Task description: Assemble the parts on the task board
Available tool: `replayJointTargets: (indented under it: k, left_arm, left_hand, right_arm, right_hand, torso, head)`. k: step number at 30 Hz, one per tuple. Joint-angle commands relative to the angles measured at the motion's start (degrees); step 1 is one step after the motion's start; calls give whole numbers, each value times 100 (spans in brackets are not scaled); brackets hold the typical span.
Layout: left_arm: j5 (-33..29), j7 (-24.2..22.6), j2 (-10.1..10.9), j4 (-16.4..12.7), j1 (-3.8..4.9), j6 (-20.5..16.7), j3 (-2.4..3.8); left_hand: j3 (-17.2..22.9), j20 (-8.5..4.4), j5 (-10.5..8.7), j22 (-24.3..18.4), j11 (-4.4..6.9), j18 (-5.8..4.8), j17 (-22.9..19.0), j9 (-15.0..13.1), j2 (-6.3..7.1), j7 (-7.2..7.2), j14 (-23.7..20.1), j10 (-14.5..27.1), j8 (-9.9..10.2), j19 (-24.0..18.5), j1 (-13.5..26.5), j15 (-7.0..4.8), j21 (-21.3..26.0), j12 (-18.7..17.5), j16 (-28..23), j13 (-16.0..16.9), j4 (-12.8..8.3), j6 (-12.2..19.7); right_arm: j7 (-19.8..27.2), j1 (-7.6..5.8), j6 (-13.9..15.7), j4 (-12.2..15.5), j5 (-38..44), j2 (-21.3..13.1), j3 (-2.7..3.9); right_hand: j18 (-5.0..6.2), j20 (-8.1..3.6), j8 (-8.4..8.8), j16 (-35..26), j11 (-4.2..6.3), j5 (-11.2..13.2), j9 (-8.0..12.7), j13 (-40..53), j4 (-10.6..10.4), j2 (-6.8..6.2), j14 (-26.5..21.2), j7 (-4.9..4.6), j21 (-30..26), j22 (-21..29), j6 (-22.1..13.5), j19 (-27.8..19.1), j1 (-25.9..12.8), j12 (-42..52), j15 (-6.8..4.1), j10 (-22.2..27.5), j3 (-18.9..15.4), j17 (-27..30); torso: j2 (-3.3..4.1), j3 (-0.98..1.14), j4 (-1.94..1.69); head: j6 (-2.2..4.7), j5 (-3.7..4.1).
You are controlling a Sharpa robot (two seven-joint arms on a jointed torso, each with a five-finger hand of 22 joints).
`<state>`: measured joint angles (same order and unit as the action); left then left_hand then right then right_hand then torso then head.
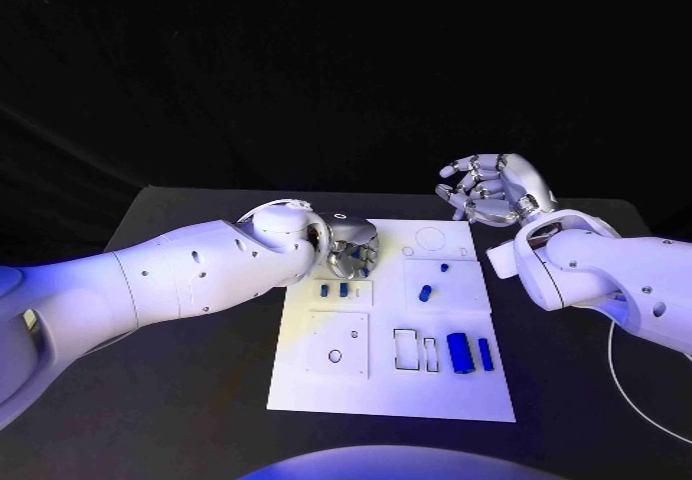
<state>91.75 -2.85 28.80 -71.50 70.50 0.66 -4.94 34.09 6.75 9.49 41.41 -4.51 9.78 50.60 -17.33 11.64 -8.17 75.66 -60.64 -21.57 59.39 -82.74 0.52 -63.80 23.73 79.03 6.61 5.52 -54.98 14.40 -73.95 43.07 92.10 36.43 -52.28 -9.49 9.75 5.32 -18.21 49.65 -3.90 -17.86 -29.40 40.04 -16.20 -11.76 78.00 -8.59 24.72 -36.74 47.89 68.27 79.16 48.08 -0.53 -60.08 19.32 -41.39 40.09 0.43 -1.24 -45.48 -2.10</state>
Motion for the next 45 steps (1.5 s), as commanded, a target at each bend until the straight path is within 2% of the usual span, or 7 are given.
replayJointTargets:
  k: [1, 8, 13, 20, 31, 38, 45]
  left_arm:
    - [-191, -148, 66, -59, -14, -351, -4]
    - [-389, -334, 274, -266, -17, -752, 56]
    - [-550, -451, 534, -550, -17, -922, 152]
    - [-683, -402, 883, -895, -15, -809, 254]
    - [-770, -406, 1104, -784, -73, -598, 271]
    - [-811, -422, 1078, -606, -107, -544, 240]
    - [-810, -394, 1053, -510, -145, -405, 215]
  left_hand:
    - [41, 11, 1, 30, -23, -6, 18, 6, 0, -17, 35, -10, 32, 34, 39, 18, -47, -40, 45, 0, -51, 29]
    - [59, 12, 9, 83, -25, -15, 51, -2, 1, -22, 58, -34, 35, 68, 54, 20, -84, -52, 61, 0, -62, 8]
    - [57, 17, 7, 99, -29, -17, 53, -14, 40, -21, 77, -60, 50, 80, 136, 25, -102, -85, 72, -3, -51, -11]
    - [50, 19, -1, 112, -27, -20, 50, -21, 77, -12, 86, -68, 68, 86, 190, 24, -111, -118, 77, -7, -49, -13]
    - [45, 21, -9, 103, -28, -18, -2, -23, 92, -11, 69, -66, 76, 78, 206, 26, -106, -132, 64, -10, -49, -11]
    - [47, 20, -10, 102, -27, -17, -2, -25, 92, -10, 69, -67, 78, 76, 206, 26, -105, -136, 64, -10, -52, -12]
    - [49, 19, -10, 93, -26, -15, -27, -26, 93, -9, 59, -67, 81, 69, 203, 26, -99, -141, 57, -11, -57, -12]
  right_arm:
    - [28, 3, -2, -3, 64, -5, 1]
    - [19, 11, -14, -11, 73, -12, 1]
    - [-31, 23, -73, -17, 137, -13, 1]
    - [-74, 38, -132, -20, 334, -18, 1]
    - [-113, 47, -210, -35, 714, -23, 1]
    - [-135, 50, -234, -36, 895, -14, 1]
    - [-134, 51, -207, -30, 970, -9, 1]
  right_hand:
    - [74, -6, -28, 39, 29, 25, -4, -9, 7, 1, 54, 4, -26, 11, 20, 42, -59, 5, 5, -22, 23, -13]
    - [73, -7, -26, 19, 30, 25, -3, -13, 9, -7, 54, 4, -28, 14, 11, 48, -61, 5, 3, -22, 22, 5]
    - [72, -7, -23, -4, 27, 26, 0, -20, 1, -13, 54, 1, -34, 19, -3, 55, -77, 4, 4, -20, 19, 19]
    - [72, -7, -22, -10, 26, 27, 1, -24, -3, -15, 54, 0, -38, 22, -8, 57, -86, 3, 5, -19, 18, 20]
    - [65, 2, -12, -223, 8, 25, 10, -61, -5, -43, -24, -16, -96, 62, -66, 35, -120, -21, 25, 37, 16, 188]
    - [63, 8, -14, -309, 1, 24, 12, -77, 3, -50, -58, -22, -123, 80, -83, 23, -116, -30, 33, 61, 23, 249]
    - [63, 14, -22, -348, -7, 26, 11, -94, -15, -46, -70, -28, -148, 99, -88, 17, -150, -34, 40, 71, 20, 256]
  torso:
    - [-2, -7, -2]
    - [-16, -5, -9]
    - [-10, -1, -9]
    - [-21, 1, -25]
    - [-27, 1, -20]
    - [-13, 4, -19]
    - [-16, 1, -22]
  head:
    - [22, 11]
    - [71, -11]
    - [118, -7]
    - [135, -33]
    - [126, -53]
    - [179, -59]
    - [157, -52]
